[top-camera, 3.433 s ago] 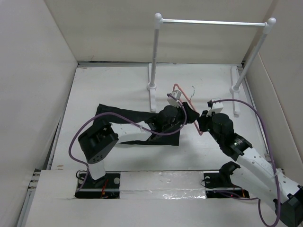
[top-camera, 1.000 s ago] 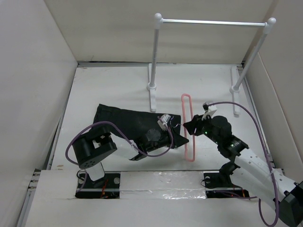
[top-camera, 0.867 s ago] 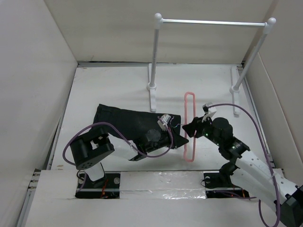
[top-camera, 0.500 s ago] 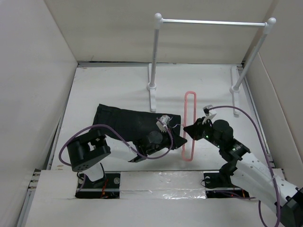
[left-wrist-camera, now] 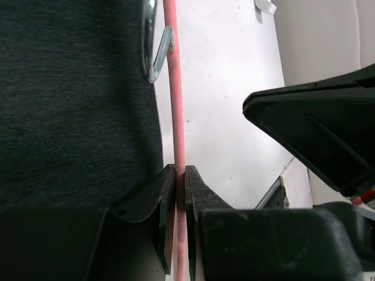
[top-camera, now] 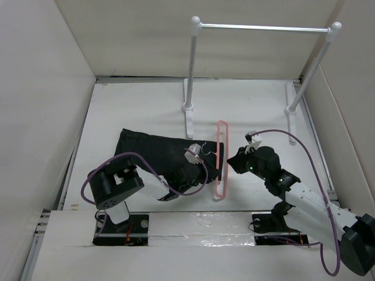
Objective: Place the trousers on the hanger
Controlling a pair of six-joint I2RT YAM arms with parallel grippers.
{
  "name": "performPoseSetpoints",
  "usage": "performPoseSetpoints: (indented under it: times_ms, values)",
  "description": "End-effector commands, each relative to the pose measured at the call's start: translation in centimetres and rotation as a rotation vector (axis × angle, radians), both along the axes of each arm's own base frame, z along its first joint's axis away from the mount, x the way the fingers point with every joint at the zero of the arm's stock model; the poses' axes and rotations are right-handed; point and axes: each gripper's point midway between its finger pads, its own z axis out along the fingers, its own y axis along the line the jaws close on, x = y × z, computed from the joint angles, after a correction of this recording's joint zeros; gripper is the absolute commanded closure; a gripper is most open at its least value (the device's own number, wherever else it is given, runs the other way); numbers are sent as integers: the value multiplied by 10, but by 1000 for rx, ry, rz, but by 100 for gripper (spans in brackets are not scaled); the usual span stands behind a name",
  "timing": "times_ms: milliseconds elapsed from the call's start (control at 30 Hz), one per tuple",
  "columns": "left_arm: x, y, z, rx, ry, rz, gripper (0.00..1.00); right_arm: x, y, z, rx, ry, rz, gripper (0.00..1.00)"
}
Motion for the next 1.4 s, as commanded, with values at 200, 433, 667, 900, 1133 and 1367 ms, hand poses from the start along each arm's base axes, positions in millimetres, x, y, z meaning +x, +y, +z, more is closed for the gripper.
performPoseSetpoints:
  times_ms: [200, 433, 667, 900, 1133, 1367]
  values:
    - [18, -1, 4, -51, -11, 70, 100, 30, 8, -15, -13, -5, -48, 87]
    - [15, -7, -10, -39, 20, 48, 100, 41, 23, -37, -11, 54, -22, 73]
    - [17, -3, -16, -31, 31, 60, 100, 40, 28, -53, 11, 92, -22, 58]
    - [18, -1, -16, -26, 28, 68, 100, 40, 33, -64, 40, 121, -23, 56]
    - [21, 2, -16, -6, 18, 83, 100, 37, 42, -75, 122, 159, 11, 83]
    - [30, 20, -12, 72, -19, 148, 100, 45, 32, -48, 137, 98, -5, 100]
